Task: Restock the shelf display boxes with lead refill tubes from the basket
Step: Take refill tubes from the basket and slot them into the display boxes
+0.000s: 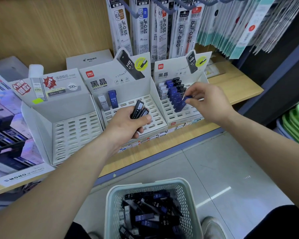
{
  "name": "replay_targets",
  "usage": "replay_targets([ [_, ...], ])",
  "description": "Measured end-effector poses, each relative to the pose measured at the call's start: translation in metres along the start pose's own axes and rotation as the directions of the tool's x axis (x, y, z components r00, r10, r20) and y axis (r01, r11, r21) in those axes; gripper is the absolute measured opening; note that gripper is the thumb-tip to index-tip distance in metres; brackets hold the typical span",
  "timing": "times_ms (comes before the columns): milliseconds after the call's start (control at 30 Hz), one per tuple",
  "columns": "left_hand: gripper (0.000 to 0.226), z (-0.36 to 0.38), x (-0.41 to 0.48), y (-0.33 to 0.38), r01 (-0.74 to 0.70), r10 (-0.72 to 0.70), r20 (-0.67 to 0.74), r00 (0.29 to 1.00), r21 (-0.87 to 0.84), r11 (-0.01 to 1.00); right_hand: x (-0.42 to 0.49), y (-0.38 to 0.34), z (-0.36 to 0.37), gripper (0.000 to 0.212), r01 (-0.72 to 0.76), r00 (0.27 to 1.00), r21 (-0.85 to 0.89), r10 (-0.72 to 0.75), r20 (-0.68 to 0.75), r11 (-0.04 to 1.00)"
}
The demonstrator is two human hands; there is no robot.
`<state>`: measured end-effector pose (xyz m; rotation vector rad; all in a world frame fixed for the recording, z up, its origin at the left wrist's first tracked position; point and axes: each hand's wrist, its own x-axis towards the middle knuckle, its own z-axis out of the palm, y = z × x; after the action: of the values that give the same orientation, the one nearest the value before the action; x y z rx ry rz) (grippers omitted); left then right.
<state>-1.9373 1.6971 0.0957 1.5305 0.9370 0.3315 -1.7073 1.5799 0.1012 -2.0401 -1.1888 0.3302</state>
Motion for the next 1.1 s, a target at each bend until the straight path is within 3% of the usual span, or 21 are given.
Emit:
replay_targets([
  [167, 0.009, 0.0, 0.0, 0.002, 0.019, -0.016, 0.036, 0.999, -0.061, 0.998, 0.0, -0.002, 0.0, 0.013, 0.053, 0.998, -0.11, -0.05, 0.035, 0.993],
  [333, 0.023, -0.001, -0.002, 0.004, -0.01, 0.021, 0.096, 0.995, -0.117, 0.993, 0.002, -0.001, 0.006, 0.014, 0.176, 0.984, -0.239, -0.165, 0.065, 0.955],
  [467, 0.021, -0.003, -0.005, 0.005, -0.009, 0.026, 0.131, 0.991, -0.133, 0.991, 0.0, -0.001, 0.009, 0.018, 0.161, 0.987, -0.306, -0.149, 0.06, 0.938],
  [567, 0.022, -0.003, -0.005, 0.004, -0.02, 0.037, 0.148, 0.988, -0.113, 0.993, -0.005, -0.019, 0.011, 0.017, 0.152, 0.988, -0.178, -0.154, 0.004, 0.972],
  [667, 0.024, -0.001, -0.004, 0.004, -0.039, 0.058, 0.159, 0.986, -0.119, 0.992, -0.016, -0.047, 0.024, 0.021, 0.105, 0.981, 0.097, -0.119, 0.151, 0.99],
  [733, 0.024, 0.001, -0.004, 0.004, -0.051, 0.069, 0.156, 0.985, -0.117, 0.992, -0.02, -0.056, 0.033, 0.022, 0.102, 0.959, 0.187, -0.146, 0.243, 0.977],
  [933, 0.023, 0.0, -0.002, 0.004, -0.034, 0.053, 0.127, 0.99, -0.145, 0.989, -0.015, -0.048, 0.035, 0.01, 0.011, 0.967, 0.367, -0.104, 0.234, 0.93],
  [1100, 0.015, -0.004, -0.001, 0.004, -0.026, 0.037, 0.059, 0.998, -0.179, 0.984, -0.013, -0.041, 0.027, 0.01, -0.021, 0.953, 0.372, -0.093, 0.288, 0.928],
])
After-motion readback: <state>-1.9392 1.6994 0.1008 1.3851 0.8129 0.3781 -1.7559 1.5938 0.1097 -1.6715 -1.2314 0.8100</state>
